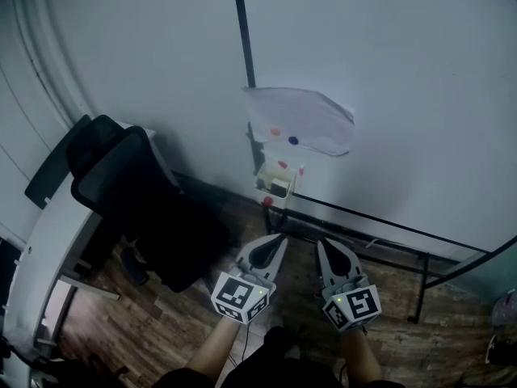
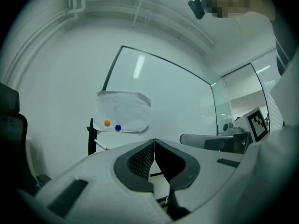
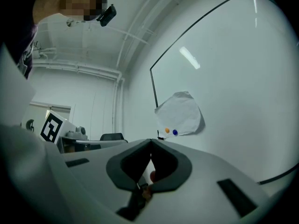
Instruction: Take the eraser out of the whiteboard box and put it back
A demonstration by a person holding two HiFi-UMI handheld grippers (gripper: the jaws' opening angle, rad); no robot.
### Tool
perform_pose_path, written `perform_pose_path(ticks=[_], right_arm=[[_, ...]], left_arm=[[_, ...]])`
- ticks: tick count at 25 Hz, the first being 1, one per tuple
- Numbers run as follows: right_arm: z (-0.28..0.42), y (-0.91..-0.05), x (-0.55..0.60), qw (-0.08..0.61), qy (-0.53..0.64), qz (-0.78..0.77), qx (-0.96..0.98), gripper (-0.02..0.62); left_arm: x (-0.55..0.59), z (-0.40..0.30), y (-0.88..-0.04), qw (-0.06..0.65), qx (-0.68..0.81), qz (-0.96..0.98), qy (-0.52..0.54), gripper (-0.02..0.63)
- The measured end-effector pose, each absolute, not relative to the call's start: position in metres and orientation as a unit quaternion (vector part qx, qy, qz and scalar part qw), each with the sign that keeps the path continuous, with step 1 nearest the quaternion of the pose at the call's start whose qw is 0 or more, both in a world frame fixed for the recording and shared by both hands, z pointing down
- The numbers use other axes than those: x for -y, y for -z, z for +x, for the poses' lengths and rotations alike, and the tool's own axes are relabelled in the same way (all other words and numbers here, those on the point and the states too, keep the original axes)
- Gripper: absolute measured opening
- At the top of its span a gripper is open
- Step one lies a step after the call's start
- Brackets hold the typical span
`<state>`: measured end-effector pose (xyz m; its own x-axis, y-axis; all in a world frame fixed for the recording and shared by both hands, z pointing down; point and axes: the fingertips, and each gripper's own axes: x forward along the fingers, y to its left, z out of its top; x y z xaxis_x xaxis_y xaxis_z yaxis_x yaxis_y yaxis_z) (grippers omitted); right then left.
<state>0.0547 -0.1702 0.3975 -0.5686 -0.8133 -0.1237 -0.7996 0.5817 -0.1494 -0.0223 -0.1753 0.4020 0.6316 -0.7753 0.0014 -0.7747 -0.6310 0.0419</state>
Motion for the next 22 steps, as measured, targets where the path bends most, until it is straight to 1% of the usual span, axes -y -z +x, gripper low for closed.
perform_pose_path(ticks=[6, 14, 22], right_arm=[[0.040, -0.402, 0.216, 0.091, 0.041, -0.464, -0.880, 0.003], [0.024, -0.415, 0.264, 0.064, 0.045, -0.464, -0.882, 0.003], [0.019, -0.447, 0.316, 0.057, 0.071, -0.441, -0.893, 0.003]], left_arm=[[0.218, -0.036, -0.405, 0.021, 0.421, 0.907, 0.011, 0.005], [0.269, -0.051, -0.423, 0.033, 0.431, 0.902, 0.006, 0.006], [0.319, -0.062, -0.456, 0.043, 0.470, 0.882, -0.017, 0.005]])
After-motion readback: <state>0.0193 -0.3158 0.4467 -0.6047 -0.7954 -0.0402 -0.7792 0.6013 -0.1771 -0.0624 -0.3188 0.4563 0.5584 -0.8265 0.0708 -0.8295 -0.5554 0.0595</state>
